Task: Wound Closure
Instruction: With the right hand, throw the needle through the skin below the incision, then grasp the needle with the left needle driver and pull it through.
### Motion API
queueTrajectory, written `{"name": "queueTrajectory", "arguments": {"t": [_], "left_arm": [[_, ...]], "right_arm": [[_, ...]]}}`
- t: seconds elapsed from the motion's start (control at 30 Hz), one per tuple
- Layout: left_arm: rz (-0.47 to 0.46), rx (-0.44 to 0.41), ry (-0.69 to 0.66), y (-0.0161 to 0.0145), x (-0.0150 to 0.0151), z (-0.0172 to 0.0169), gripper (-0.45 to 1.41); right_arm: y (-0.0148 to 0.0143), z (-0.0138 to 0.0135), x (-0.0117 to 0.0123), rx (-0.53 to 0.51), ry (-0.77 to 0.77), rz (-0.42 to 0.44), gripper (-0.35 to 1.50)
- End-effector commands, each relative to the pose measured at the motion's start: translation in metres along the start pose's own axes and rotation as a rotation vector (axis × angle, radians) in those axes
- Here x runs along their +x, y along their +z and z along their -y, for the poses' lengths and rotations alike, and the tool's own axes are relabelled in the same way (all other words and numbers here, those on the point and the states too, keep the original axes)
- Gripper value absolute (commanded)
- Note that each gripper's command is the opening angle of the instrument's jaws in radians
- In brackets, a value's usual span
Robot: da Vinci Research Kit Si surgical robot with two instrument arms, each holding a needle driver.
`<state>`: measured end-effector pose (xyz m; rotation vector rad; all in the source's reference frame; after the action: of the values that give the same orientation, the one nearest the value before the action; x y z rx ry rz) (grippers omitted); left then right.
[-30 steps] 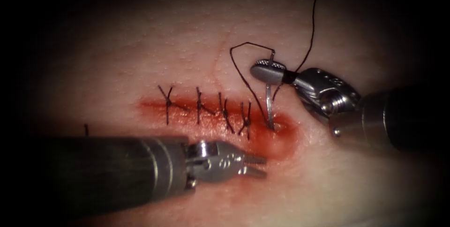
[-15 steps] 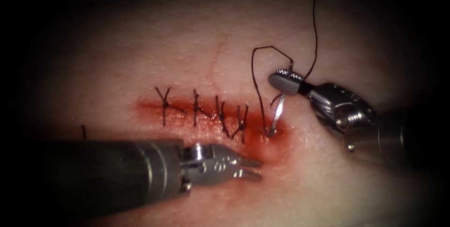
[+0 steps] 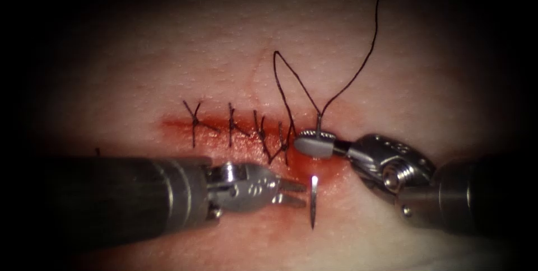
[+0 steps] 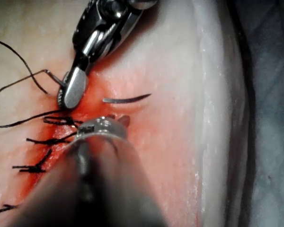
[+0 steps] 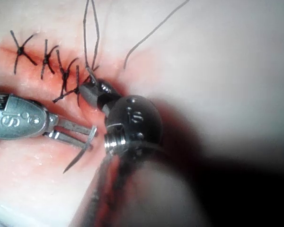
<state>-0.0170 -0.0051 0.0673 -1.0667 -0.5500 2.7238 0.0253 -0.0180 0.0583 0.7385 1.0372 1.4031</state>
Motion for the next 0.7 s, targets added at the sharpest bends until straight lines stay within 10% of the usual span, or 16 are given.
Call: {"name": "queueTrajectory", "arguments": {"t": [0.03, 0.13, 0.23, 0.27, 0.7], "left_arm": [[0.000, 0.001, 0.001, 0.0007, 0.0001, 0.0001, -0.05], [-0.001, -0.001, 0.017, 0.0004, 0.0004, -0.0001, -0.06], [-0.026, 0.003, 0.082, -0.0002, 0.0009, 0.0001, -0.03], [-0.041, 0.007, 0.098, -0.0004, 0.0009, 0.0002, -0.03], [-0.286, 0.045, 0.192, -0.0010, 0.0023, 0.0025, 0.36]], "right_arm": [[0.0010, 0.0000, -0.0002, 0.009, 0.050, 0.008, -0.35], [0.0013, -0.0002, 0.0012, 0.000, 0.310, -0.047, -0.35], [0.0014, -0.0010, 0.0029, 0.017, 0.163, -0.154, 0.79], [0.0013, -0.0013, 0.0032, 0.012, 0.159, -0.169, 0.86], [-0.0055, -0.0067, 0.0062, -0.051, 0.097, -0.197, 0.98]]}}
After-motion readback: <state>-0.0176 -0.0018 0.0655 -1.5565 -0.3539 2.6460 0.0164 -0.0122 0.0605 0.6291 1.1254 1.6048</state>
